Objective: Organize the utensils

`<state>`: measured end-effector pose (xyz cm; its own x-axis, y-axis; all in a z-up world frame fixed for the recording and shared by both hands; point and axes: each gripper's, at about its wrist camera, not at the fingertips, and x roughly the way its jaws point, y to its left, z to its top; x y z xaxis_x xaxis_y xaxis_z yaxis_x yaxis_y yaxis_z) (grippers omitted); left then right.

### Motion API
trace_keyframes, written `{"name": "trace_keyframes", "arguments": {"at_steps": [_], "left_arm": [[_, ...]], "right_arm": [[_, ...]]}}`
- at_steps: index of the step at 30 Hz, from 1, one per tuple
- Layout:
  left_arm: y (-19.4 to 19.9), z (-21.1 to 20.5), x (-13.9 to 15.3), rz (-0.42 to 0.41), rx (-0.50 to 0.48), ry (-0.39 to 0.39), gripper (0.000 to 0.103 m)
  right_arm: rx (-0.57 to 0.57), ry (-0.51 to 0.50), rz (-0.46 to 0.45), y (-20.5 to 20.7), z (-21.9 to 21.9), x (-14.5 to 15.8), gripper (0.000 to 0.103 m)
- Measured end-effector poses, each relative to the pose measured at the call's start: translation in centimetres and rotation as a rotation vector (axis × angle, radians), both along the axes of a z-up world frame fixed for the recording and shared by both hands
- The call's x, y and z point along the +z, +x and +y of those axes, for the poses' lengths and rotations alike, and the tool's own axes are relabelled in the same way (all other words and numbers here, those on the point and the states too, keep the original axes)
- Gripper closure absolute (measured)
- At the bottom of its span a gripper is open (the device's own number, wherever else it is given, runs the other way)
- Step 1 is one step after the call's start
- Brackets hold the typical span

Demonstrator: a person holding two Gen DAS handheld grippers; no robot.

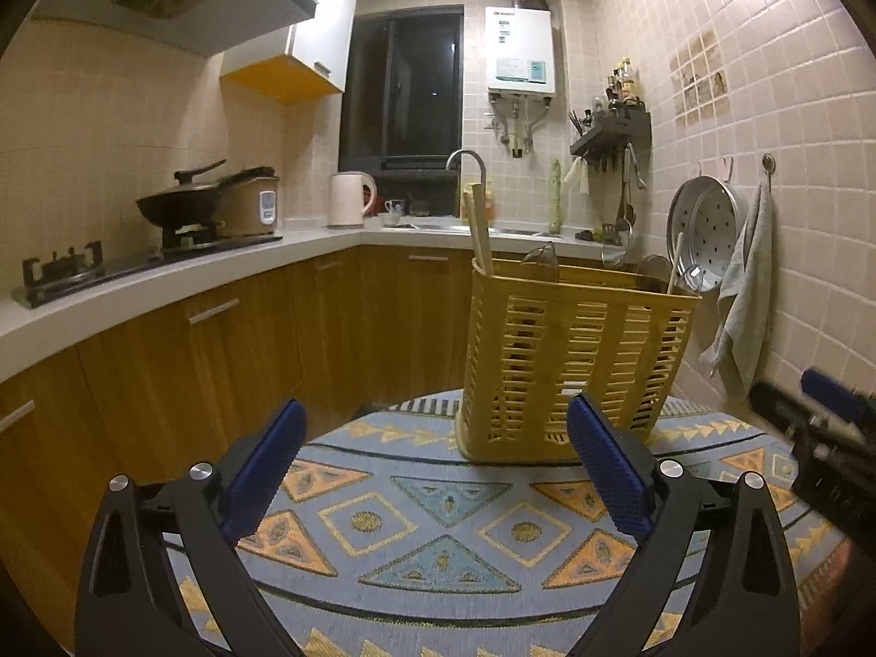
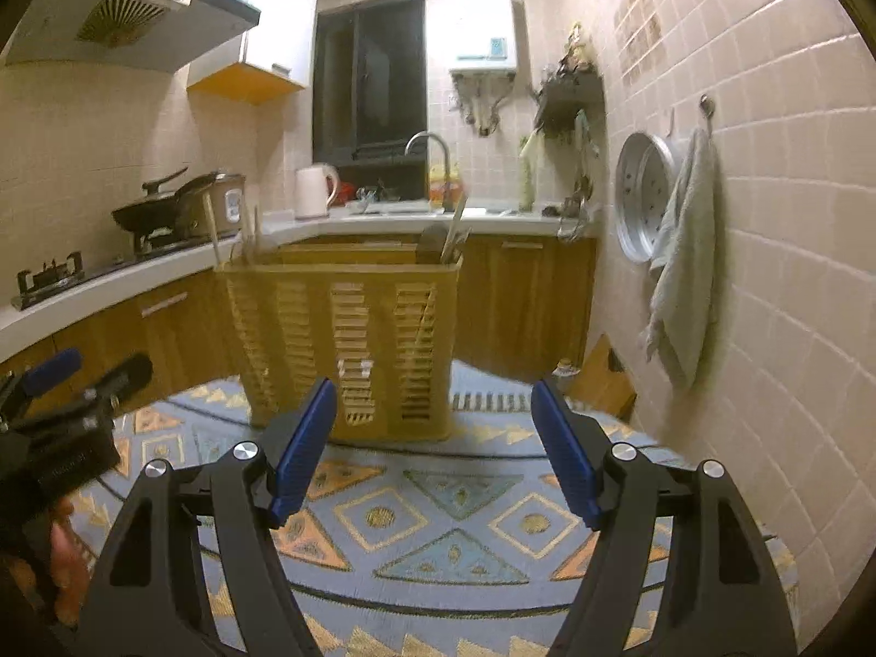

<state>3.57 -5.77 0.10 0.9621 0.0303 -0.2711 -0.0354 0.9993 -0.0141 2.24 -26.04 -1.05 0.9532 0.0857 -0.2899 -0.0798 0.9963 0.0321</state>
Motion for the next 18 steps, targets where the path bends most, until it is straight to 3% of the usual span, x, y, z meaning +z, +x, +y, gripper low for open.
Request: {"name": "trace_keyframes", "arguments": {"at_steps": [18], "left_arm": [[-0.5,-1.2,-0.1,-0.024,-0.040,0.052,0.008]], "right_arm": [[0.026,-0.022,-0.027,-0.5,0.9,0.1,0.032]]}}
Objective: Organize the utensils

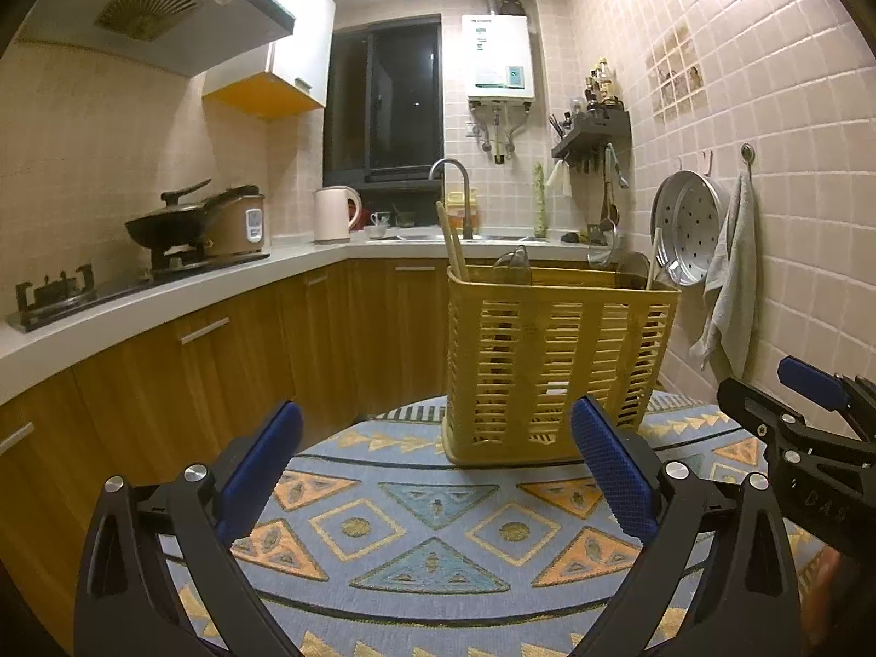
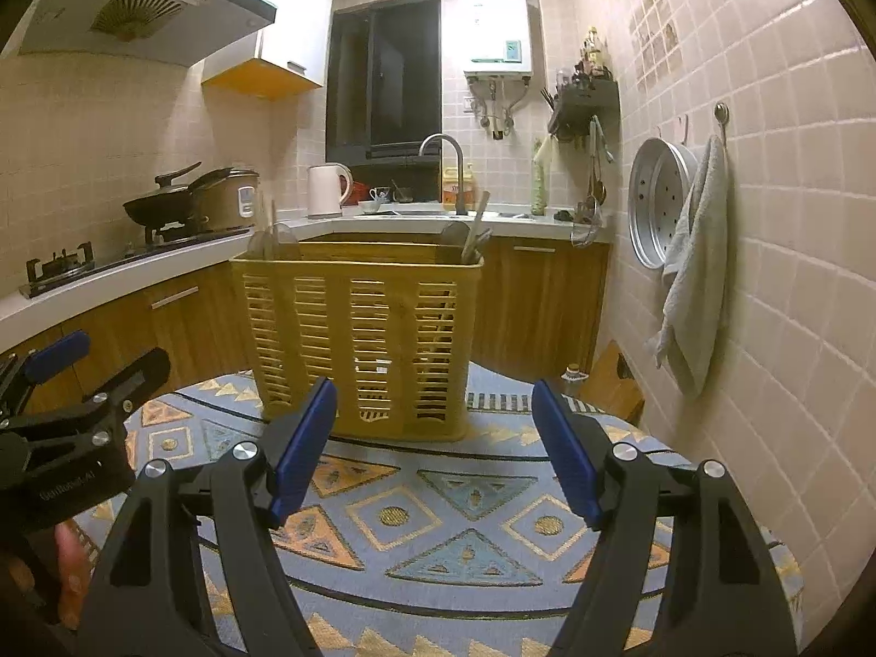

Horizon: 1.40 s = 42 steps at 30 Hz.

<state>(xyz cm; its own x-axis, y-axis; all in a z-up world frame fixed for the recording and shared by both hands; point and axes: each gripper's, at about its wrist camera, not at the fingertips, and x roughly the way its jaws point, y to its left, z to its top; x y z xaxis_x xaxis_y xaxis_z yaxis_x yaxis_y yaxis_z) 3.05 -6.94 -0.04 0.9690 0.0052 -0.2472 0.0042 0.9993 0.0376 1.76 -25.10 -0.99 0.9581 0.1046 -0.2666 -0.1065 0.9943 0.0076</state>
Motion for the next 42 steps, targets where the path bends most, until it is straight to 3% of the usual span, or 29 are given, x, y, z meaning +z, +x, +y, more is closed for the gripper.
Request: {"name": "trace_keyframes", "arguments": {"at_steps": [10,18,30,42], "left_arm": [[0.6,0.5,-0.1,0.039,0.041,-0.023,0.008],[-0.8,-0.8,0.4,-0.021,0.033,0.061,0.008],[-0.6,-1.2,0.2,0.017,-0.022,0.056,0.008],[-0.6,-0.8,0.3,0.019,-0.015,0.022,0.008]], "right_arm": [[-0.016,-0.018,-0.011,-0.1,0.1,0.1,0.027],[-0.029,-0.003,0.011,0.3,-0.5,0.0,0.027],[-0.036,0.006,0.050,1.2,-0.8,-0.5,0.026],[-0.027,-0.012,0.046,1.1,-0.5,-0.6,0.021]]}}
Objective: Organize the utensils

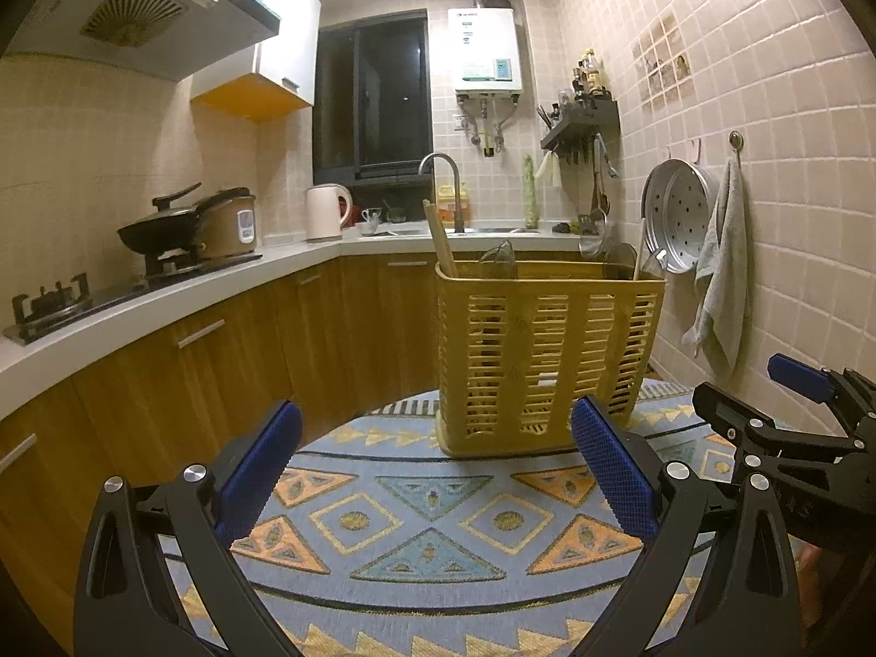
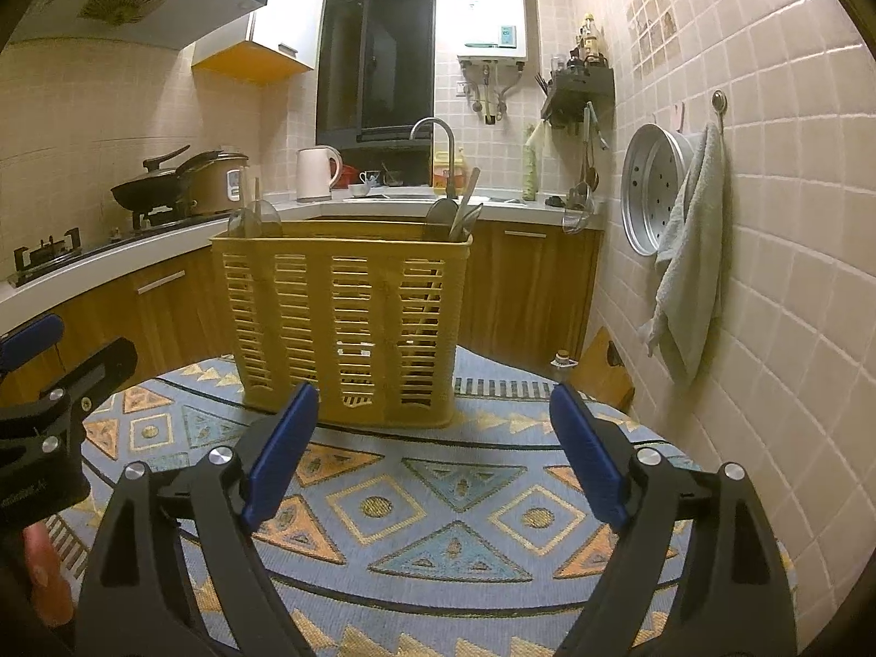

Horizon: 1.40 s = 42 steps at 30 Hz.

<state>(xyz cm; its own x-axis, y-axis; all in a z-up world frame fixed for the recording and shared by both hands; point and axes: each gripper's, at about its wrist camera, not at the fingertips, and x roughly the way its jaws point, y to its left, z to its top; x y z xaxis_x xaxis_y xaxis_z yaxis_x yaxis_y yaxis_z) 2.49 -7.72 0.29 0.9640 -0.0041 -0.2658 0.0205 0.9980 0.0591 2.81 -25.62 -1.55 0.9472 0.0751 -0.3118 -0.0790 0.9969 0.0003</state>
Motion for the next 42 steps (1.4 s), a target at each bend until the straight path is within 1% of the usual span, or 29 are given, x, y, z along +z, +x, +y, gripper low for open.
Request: {"name": "trace_keyframes", "arguments": {"at_steps": [6,17,23,27,30,33,42], "left_arm": [[-0.30,0.28,0.30,-0.018,0.007,-0.009,0.008],[-0.07,0.57,0.28,-0.008,0.017,-0.015,0.008],[-0.06,0.31,0.21,-0.018,0.032,0.015,0.008],[-0.13,0.12,0.27,-0.019,0.026,0.023,0.008],[-0.19,0.13,0.30,-0.021,0.025,0.024,0.008],[-0.08,0.02,0.30,-0.010,0.029,0.036,0.008],[-0.23,0.21,0.36,-0.016,0.030,0.032,0.008]], "right_arm": [[-0.006,0.000,0.001,0.06,0.01,-0.06,0.020],[-0.002,-0.006,0.000,0.10,-0.04,-0.07,0.020],[-0.003,-0.007,0.000,0.05,0.06,-0.09,0.020],[-0.003,-0.006,-0.002,0.01,0.08,-0.07,0.017],[-0.003,-0.006,-0.003,0.01,0.13,-0.13,0.016],[-0.001,-0.005,-0.002,0.08,0.10,-0.12,0.016],[-0.003,-0.006,-0.002,0.10,0.02,-0.09,0.016]]}}
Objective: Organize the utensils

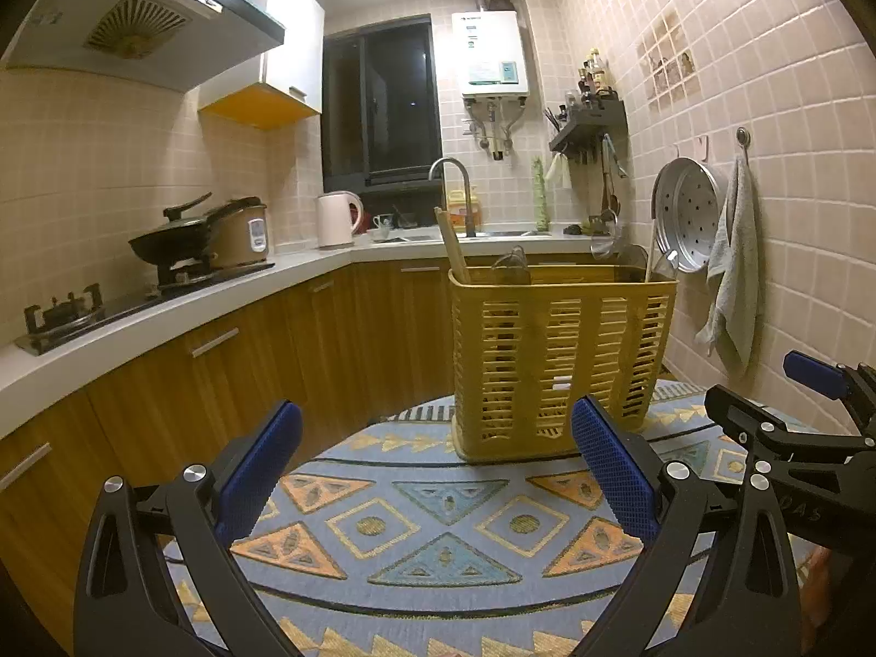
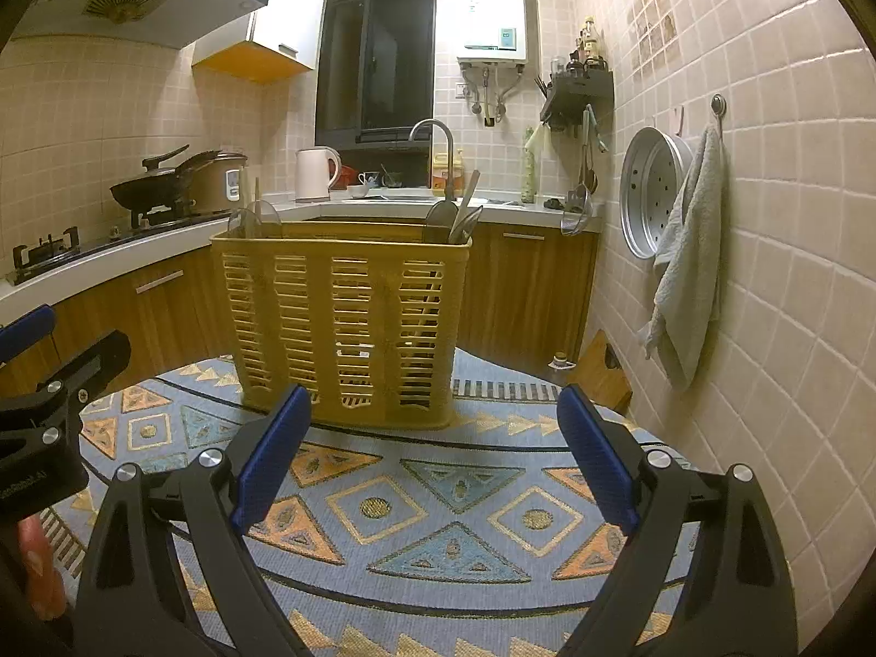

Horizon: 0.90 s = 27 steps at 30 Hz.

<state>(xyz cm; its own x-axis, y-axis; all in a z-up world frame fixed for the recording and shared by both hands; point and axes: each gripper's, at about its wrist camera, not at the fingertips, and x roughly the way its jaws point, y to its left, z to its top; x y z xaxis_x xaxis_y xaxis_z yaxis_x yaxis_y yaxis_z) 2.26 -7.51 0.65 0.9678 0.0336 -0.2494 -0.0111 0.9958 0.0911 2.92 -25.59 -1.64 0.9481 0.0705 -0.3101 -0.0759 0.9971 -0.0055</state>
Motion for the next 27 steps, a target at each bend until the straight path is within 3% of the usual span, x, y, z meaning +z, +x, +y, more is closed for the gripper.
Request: {"name": "trace_keyframes", "arguments": {"at_steps": [27], "left_arm": [[0.01,0.01,0.03,0.001,-0.004,-0.011,0.008]], "right_arm": [[0.003,-0.006,0.006,0.08,0.04,0.00,0.016]]}}
